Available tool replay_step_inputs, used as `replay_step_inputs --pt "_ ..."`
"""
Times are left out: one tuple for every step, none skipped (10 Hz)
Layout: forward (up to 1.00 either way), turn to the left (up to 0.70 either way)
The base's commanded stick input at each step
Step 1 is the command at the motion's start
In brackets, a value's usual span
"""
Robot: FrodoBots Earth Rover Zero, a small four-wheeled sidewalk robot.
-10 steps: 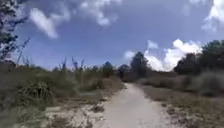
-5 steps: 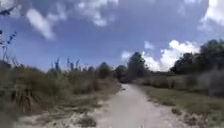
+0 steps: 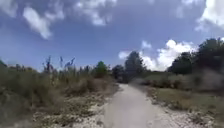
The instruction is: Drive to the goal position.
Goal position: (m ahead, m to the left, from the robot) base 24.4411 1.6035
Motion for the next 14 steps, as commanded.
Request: replay_step_inputs --pt "1.00 -0.16" --pt "1.00 -0.02" --pt "1.00 0.00" --pt "1.00 0.00" --pt "1.00 0.00" --pt "1.00 0.00" --pt "1.00 0.00" --pt "1.00 0.00" --pt "1.00 0.00" --pt "1.00 0.00" --pt "1.00 0.00" --pt "1.00 0.00" --pt "1.00 0.00" --pt "1.00 0.00"
